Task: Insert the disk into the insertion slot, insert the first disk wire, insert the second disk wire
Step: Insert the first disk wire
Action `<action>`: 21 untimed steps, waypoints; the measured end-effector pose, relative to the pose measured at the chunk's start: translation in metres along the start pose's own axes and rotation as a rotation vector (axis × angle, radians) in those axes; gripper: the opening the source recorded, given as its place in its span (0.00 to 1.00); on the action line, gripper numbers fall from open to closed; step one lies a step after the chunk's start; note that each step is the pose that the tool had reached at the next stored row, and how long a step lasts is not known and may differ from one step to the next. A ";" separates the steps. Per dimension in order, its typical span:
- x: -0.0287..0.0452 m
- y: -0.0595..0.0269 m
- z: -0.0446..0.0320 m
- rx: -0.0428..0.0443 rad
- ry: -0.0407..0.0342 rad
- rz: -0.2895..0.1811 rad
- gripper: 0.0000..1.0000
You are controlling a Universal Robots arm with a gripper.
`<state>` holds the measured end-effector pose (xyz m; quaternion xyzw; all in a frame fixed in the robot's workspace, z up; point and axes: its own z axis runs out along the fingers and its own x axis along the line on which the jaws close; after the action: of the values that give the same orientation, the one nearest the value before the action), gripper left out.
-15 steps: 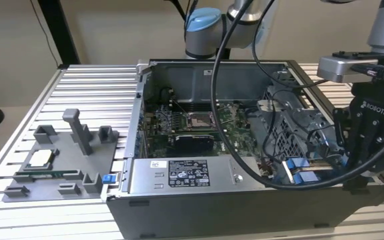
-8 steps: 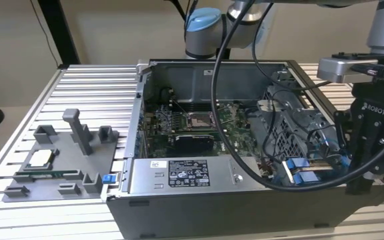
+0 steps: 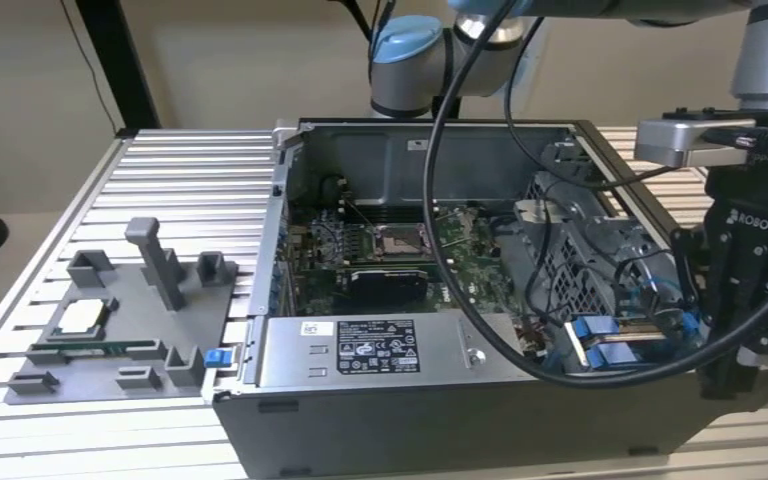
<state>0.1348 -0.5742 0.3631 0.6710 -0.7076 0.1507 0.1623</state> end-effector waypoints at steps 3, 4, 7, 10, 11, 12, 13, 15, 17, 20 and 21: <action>-0.0001 0.0000 0.0002 0.0004 0.0067 0.000 0.00; -0.0001 0.0000 0.0002 0.0004 0.0069 0.000 0.00; -0.0001 0.0000 0.0002 0.0004 0.0071 0.000 0.00; -0.0010 0.0001 0.0003 0.0016 0.0065 0.001 0.00; -0.0018 0.0001 -0.0001 0.0019 0.0066 0.002 0.00; -0.0027 0.0001 -0.0007 0.0025 0.0060 0.003 0.00; -0.0034 0.0003 -0.0011 0.0037 0.0032 0.004 0.00; -0.0042 0.0008 -0.0016 0.0084 -0.0149 0.007 0.00; -0.0050 0.0011 -0.0019 0.0093 -0.0507 0.007 0.00; -0.0060 0.0015 -0.0023 0.0092 -0.1049 0.007 0.00; -0.0063 0.0016 -0.0023 0.0096 -0.1237 0.007 0.00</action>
<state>0.1335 -0.5675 0.3624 0.6772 -0.7180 0.1130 0.1145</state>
